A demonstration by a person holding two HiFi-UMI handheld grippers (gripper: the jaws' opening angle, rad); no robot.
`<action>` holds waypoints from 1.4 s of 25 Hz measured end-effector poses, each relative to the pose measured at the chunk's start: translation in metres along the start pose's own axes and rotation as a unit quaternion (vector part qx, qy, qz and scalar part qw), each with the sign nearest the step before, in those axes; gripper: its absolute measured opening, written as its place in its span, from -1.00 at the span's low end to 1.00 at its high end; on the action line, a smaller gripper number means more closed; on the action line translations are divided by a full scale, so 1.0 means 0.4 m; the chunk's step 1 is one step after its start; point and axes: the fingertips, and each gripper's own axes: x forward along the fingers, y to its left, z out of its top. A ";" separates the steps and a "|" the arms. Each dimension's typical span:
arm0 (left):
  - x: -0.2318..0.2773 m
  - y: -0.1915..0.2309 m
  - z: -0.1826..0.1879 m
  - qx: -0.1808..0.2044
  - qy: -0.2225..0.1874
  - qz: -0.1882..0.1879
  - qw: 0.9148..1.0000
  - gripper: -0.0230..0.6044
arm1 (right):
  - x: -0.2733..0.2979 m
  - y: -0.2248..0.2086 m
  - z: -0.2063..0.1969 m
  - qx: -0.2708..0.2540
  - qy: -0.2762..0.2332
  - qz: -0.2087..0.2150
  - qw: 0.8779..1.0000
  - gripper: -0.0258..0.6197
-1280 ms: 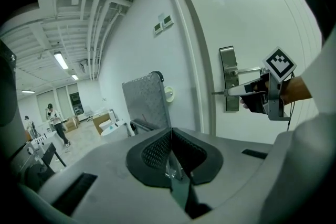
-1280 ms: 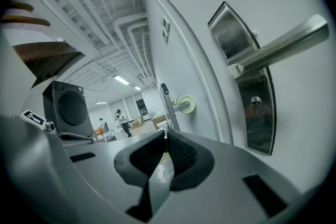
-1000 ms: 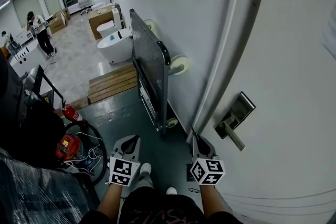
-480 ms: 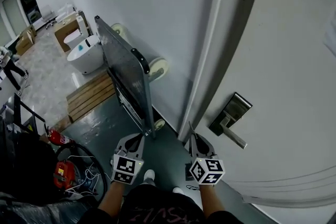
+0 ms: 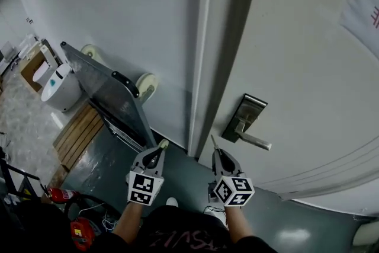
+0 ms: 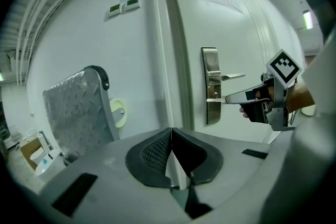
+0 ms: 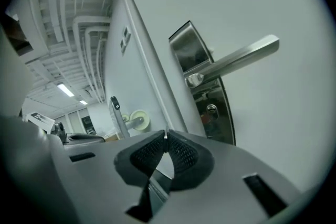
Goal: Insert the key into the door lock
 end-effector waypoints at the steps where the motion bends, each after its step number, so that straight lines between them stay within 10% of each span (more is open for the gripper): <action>1: 0.013 -0.007 0.004 0.004 -0.002 -0.014 1.000 -0.88 | -0.008 -0.009 0.001 0.010 -0.005 -0.012 1.000 -0.67; 19: 0.123 -0.188 0.053 0.068 -0.044 -0.211 0.974 -0.89 | -0.192 -0.106 -0.029 0.109 -0.085 -0.169 0.976 -0.67; 35: 0.097 -0.190 0.028 0.071 -0.044 -0.225 0.971 -0.88 | -0.193 -0.093 -0.005 0.285 -0.148 -0.121 0.939 -0.67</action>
